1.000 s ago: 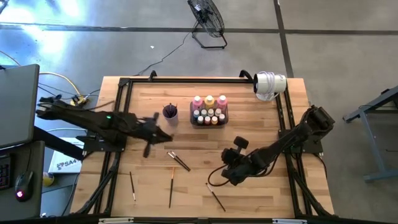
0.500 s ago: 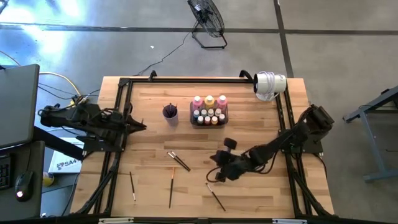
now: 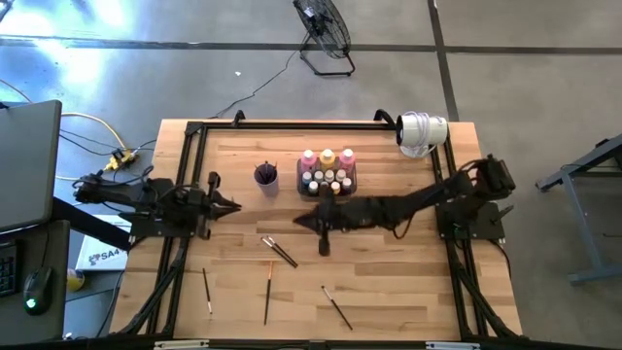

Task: Pick & Place Paint Supplies
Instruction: Put the silver paint brush into the purple cup

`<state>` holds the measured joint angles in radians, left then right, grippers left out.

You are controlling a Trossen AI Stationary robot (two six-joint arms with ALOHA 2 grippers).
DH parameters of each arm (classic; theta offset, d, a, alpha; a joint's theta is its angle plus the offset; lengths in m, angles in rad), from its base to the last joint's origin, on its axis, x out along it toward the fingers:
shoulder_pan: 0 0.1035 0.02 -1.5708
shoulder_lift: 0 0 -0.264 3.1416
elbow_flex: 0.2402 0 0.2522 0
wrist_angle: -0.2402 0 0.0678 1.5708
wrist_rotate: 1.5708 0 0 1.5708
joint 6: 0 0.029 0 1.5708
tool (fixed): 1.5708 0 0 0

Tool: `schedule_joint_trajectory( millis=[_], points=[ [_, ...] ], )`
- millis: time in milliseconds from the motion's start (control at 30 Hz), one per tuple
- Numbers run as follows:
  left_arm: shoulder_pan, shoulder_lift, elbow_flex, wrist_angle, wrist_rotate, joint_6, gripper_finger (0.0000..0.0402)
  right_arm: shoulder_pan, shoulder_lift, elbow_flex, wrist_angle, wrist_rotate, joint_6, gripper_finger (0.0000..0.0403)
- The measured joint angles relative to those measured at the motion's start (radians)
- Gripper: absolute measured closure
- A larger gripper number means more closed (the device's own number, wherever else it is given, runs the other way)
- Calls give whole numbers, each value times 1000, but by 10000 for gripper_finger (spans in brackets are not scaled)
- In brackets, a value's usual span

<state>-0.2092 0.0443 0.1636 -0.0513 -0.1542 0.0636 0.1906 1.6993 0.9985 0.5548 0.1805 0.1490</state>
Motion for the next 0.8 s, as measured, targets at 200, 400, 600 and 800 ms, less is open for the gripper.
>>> schedule_joint_trajectory(
  millis=[200,400,600,800],
  points=[
    [0,5,-50,77,-18,10,394,-91,0,1,112,-122,3,400],
    [0,5,-50,116,-18,3,389,-116,3,1,152,-129,3,400],
    [0,6,-50,127,-25,3,394,-115,57,2,279,-134,-21,400],
    [0,6,-50,131,-25,8,392,-128,124,30,326,-132,-15,400]
  ],
)
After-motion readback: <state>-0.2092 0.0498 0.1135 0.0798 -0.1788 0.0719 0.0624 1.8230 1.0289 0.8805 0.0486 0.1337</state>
